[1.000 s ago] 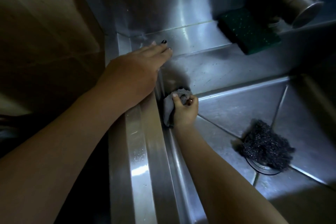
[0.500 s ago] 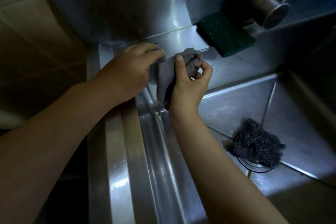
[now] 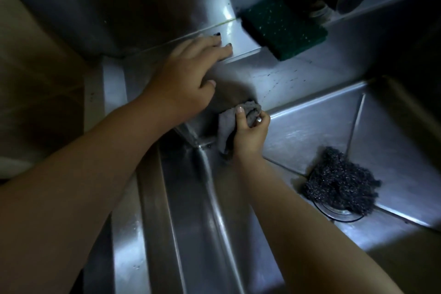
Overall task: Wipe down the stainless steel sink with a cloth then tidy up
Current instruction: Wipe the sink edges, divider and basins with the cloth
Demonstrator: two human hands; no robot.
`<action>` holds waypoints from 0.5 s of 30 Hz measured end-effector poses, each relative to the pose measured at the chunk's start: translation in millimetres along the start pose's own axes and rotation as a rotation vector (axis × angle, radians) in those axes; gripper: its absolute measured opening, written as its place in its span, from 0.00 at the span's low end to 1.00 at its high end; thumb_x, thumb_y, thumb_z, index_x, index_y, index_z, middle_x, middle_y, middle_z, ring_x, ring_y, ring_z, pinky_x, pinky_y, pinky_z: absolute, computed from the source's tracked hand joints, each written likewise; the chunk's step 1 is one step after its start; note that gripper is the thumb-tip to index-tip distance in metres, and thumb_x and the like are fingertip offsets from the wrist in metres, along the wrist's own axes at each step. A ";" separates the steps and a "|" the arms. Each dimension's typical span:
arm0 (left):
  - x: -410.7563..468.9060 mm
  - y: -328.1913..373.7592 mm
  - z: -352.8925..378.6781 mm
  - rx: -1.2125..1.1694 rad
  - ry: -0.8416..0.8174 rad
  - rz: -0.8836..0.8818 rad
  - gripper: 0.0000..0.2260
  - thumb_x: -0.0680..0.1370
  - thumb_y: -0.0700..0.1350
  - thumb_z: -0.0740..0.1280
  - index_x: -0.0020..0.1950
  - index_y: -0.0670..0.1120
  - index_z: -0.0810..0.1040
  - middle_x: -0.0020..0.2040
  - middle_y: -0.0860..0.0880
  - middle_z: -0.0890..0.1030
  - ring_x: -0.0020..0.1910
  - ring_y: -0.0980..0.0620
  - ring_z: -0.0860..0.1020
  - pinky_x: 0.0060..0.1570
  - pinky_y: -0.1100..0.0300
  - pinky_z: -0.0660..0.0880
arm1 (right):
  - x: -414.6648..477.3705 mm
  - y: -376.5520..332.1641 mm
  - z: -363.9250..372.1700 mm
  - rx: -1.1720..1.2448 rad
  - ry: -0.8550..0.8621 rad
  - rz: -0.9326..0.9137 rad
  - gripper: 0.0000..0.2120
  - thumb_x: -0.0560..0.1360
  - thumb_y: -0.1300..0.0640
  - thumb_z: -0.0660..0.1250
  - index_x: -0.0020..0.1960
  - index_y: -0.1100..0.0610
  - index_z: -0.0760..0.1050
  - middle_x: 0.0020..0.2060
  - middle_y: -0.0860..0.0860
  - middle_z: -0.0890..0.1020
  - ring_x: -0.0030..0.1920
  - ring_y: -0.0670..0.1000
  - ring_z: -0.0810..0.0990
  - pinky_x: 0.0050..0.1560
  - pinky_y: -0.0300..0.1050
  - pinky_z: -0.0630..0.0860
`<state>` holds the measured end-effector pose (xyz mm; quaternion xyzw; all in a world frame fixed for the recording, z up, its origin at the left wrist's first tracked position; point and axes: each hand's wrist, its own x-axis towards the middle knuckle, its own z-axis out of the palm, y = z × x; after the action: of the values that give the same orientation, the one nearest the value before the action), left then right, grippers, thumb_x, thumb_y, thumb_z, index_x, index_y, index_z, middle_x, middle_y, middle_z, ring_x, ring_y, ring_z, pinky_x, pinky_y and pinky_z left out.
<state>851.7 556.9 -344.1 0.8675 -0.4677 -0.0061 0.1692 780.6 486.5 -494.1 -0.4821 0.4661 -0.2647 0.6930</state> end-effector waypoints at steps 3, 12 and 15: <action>-1.3 2.9 0.7 0.050 -0.030 0.009 0.28 0.68 0.46 0.61 0.70 0.47 0.68 0.71 0.45 0.67 0.71 0.43 0.61 0.67 0.57 0.56 | 7.2 8.2 -6.6 -0.036 -0.021 0.020 0.12 0.69 0.51 0.72 0.42 0.46 0.67 0.50 0.59 0.79 0.51 0.57 0.78 0.57 0.58 0.75; -2.6 4.5 2.2 0.067 -0.021 -0.020 0.27 0.71 0.50 0.59 0.70 0.50 0.67 0.72 0.48 0.65 0.73 0.47 0.58 0.69 0.52 0.56 | -21.2 -65.6 0.9 0.197 -0.071 -0.021 0.08 0.76 0.57 0.66 0.49 0.52 0.67 0.44 0.50 0.77 0.49 0.54 0.78 0.55 0.52 0.77; -2.7 5.0 2.9 0.056 -0.002 -0.031 0.25 0.72 0.48 0.58 0.70 0.50 0.67 0.72 0.48 0.65 0.73 0.47 0.58 0.69 0.53 0.56 | -24.9 -82.9 -3.4 0.223 -0.078 -0.073 0.09 0.75 0.57 0.66 0.52 0.53 0.67 0.43 0.47 0.76 0.46 0.49 0.78 0.53 0.50 0.77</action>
<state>845.7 555.8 -345.8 0.8790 -0.4546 0.0034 0.1441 773.8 472.6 -408.9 -0.4285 0.3887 -0.3208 0.7500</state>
